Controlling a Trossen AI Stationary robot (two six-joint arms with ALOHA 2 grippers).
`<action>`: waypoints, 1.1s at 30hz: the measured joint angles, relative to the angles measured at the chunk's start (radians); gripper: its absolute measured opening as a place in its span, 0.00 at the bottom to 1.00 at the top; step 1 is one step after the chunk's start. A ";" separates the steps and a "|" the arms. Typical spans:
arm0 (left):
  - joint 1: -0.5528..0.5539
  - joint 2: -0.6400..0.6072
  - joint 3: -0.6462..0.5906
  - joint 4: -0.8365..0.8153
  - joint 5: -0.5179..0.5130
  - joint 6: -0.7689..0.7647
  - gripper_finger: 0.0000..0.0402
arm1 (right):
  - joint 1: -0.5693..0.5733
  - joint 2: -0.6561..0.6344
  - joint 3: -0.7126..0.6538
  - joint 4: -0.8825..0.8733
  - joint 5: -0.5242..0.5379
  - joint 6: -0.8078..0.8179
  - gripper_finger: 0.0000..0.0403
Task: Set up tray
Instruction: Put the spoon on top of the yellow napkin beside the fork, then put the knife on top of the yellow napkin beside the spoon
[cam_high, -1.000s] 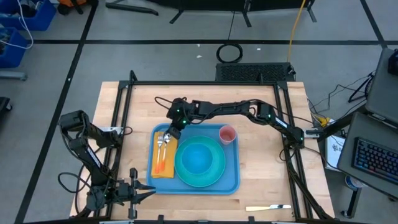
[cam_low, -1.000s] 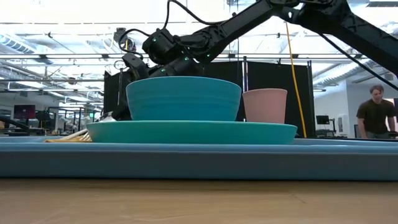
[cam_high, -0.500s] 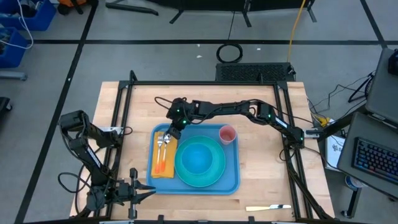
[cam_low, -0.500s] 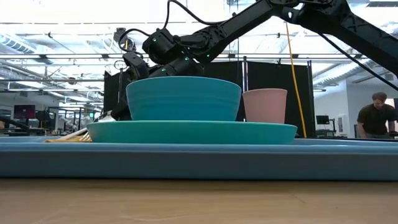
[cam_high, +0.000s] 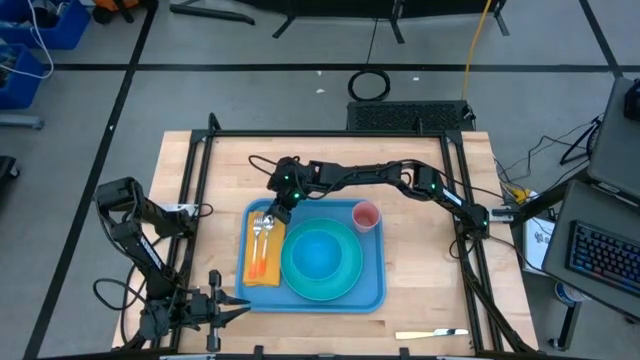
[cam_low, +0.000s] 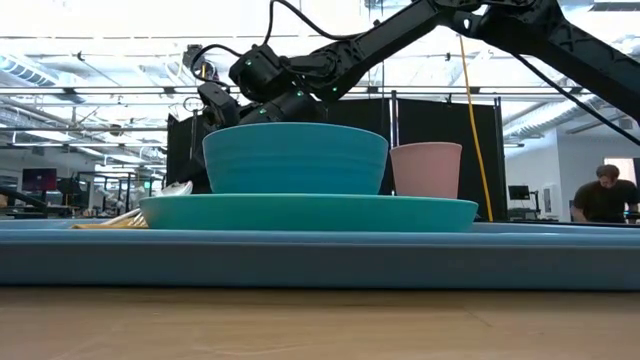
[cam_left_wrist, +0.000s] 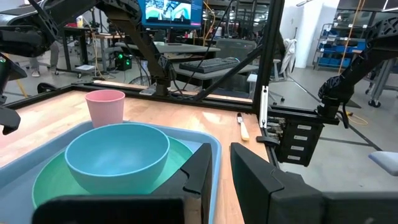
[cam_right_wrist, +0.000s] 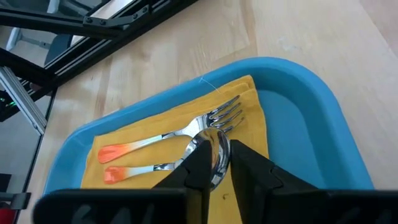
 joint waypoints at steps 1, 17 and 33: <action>0.000 0.000 0.000 0.000 0.000 0.000 0.16 | 0.000 0.000 0.000 0.001 0.000 0.000 0.13; 0.000 0.000 0.000 0.000 0.000 -0.003 0.16 | 0.000 0.000 0.000 0.046 -0.003 0.011 0.21; 0.000 0.000 0.000 -0.031 0.000 -0.036 0.16 | 0.002 0.027 0.000 0.128 -0.007 -0.008 0.31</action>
